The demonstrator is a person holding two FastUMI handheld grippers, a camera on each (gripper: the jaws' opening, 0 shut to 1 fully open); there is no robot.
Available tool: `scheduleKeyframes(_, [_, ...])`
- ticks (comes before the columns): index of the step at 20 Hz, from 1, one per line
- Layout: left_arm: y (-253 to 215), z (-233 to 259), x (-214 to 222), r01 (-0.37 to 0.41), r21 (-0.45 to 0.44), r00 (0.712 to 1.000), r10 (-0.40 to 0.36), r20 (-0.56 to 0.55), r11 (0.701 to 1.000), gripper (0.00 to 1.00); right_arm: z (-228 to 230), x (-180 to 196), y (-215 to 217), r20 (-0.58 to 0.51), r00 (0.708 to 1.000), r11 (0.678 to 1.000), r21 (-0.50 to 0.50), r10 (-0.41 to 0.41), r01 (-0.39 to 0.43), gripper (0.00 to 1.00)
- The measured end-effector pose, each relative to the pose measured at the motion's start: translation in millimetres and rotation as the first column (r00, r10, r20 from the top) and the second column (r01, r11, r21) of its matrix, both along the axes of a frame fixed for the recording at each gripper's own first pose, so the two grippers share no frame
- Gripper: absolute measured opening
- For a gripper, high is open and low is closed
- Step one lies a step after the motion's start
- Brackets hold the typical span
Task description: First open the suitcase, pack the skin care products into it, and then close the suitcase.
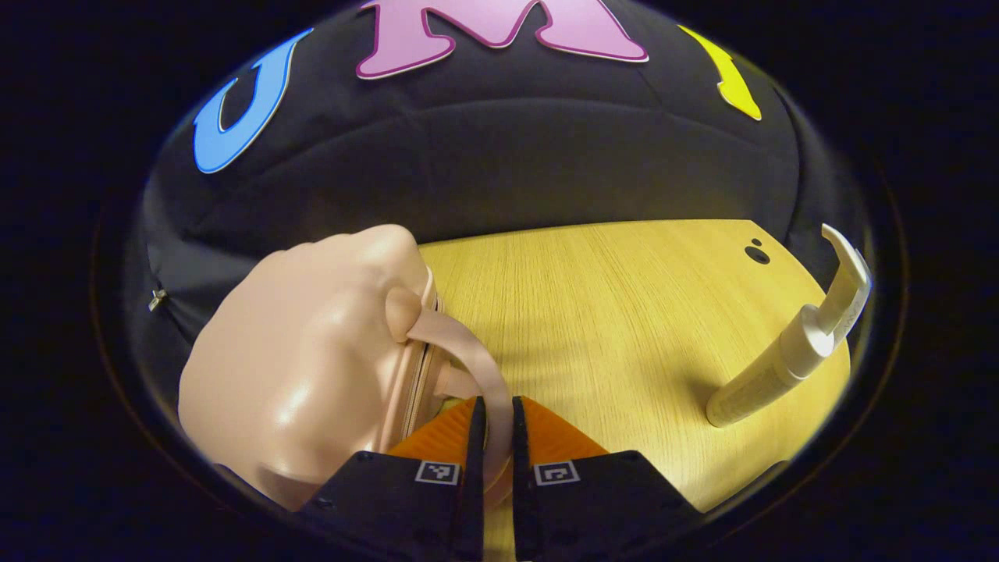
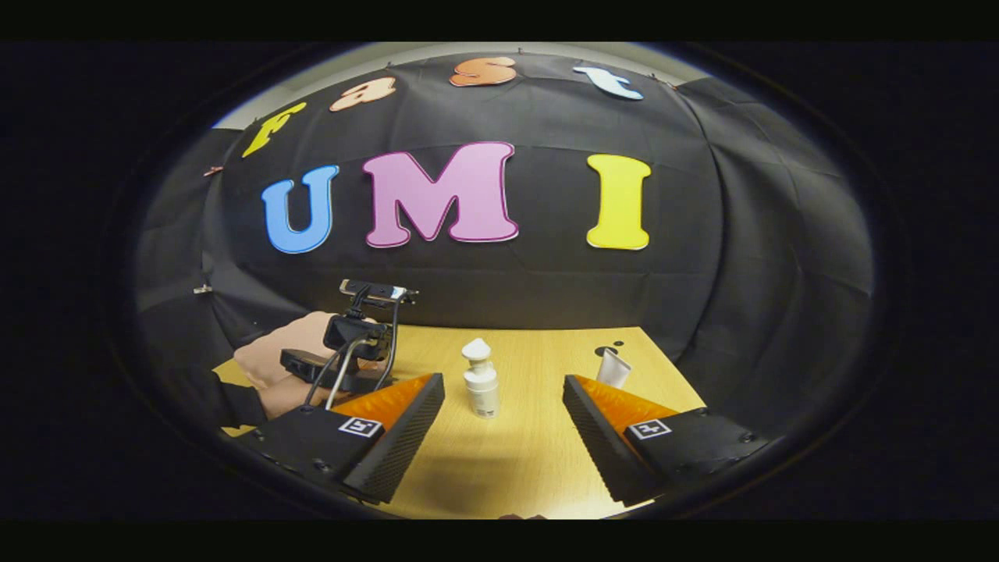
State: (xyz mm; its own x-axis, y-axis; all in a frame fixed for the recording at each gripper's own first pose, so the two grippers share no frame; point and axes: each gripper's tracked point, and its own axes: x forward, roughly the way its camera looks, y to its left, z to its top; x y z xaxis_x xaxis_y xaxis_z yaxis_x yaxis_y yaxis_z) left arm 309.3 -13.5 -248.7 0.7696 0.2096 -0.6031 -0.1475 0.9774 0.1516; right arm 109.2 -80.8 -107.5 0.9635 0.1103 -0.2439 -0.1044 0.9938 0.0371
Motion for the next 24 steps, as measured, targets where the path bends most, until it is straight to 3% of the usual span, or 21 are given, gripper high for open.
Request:
scheduleKeyframes(2, [-6, 15, 3, 0.044, -0.01, 0.999, -0.044, 0.0, 0.999, 0.15, -1, -2, 4, 0.001, 1.0, 1.0, -0.009, 0.005, -0.005, 0.98])
scheduleKeyframes(5, [-8, 53, -4, 0.036, -0.063, 0.999, -0.036, 0.013, 0.997, 0.11, 2, -4, 10, 0.005, 1.0, 1.0, -0.005, 0.019, -0.019, 0.98])
scheduleKeyframes(8, [-3, 107, -14, 0.032, -0.193, 0.999, -0.026, 0.037, 0.981, 0.1, 6, -7, 19, 0.02, 0.999, 1.0, -0.001, 0.028, -0.028, 0.98])
scheduleKeyframes(9, [6, 126, -15, 0.034, -0.19, 0.998, -0.024, 0.056, 0.981, 0.1, 4, -9, 22, 0.02, 0.999, 0.999, -0.001, 0.032, -0.032, 0.98])
scheduleKeyframes(14, [116, 227, -37, -0.013, -0.082, 0.994, 0.021, 0.107, 0.997, 0.1, 3, -15, 49, 0.003, 0.997, 0.996, 0.021, 0.081, -0.081, 0.98])
scheduleKeyframes(18, [206, 244, -57, -0.051, 0.011, 0.993, 0.05, 0.109, 0.999, 0.1, 5, -15, 57, 0.004, 0.994, 0.994, 0.01, 0.107, -0.107, 0.98])
scheduleKeyframes(21, [287, 250, -71, -0.122, 0.178, 0.991, 0.109, 0.082, 0.976, 0.1, 4, -17, 55, -0.005, 0.996, 0.996, 0.007, 0.094, -0.094, 0.98])
scheduleKeyframes(24, [369, 253, -73, -0.205, 0.279, 0.976, 0.175, 0.128, 0.938, 0.1, -3, -14, 53, -0.023, 0.997, 0.998, -0.01, 0.068, -0.069, 0.97])
